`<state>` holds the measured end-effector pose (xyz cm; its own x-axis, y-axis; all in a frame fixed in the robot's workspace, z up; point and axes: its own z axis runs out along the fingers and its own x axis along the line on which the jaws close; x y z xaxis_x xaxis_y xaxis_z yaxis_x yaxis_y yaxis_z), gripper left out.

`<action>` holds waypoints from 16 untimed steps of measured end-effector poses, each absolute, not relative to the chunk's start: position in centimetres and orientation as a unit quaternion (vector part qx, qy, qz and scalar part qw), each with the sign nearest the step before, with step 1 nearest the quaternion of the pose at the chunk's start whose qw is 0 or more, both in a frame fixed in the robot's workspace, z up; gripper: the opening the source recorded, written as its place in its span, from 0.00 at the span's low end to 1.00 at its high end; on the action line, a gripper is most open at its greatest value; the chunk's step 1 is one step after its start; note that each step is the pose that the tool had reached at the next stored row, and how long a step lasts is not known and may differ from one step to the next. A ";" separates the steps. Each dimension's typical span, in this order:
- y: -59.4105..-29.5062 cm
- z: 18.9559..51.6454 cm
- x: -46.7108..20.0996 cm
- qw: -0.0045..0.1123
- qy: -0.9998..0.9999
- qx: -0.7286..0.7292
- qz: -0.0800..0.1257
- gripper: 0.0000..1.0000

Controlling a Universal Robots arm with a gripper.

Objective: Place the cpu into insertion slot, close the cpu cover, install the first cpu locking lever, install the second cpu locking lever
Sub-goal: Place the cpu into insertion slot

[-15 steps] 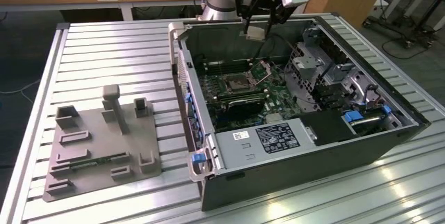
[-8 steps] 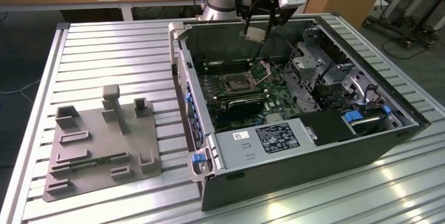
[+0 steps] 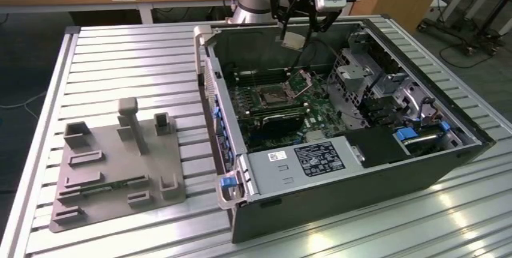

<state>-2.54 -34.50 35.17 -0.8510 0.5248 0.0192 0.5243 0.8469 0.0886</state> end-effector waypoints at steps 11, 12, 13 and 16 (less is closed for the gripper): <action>-34.5 35.2 -2.5 0.003 0.961 0.273 0.045 0.54; -34.5 35.2 -2.5 0.003 0.961 0.274 0.045 0.54; -34.5 35.2 -2.5 0.003 0.960 0.275 0.045 0.54; -34.5 35.1 -2.6 0.003 0.958 0.284 0.045 0.54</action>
<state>-2.55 -34.49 35.15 -0.8387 0.5442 0.0192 0.5436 0.8346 0.0888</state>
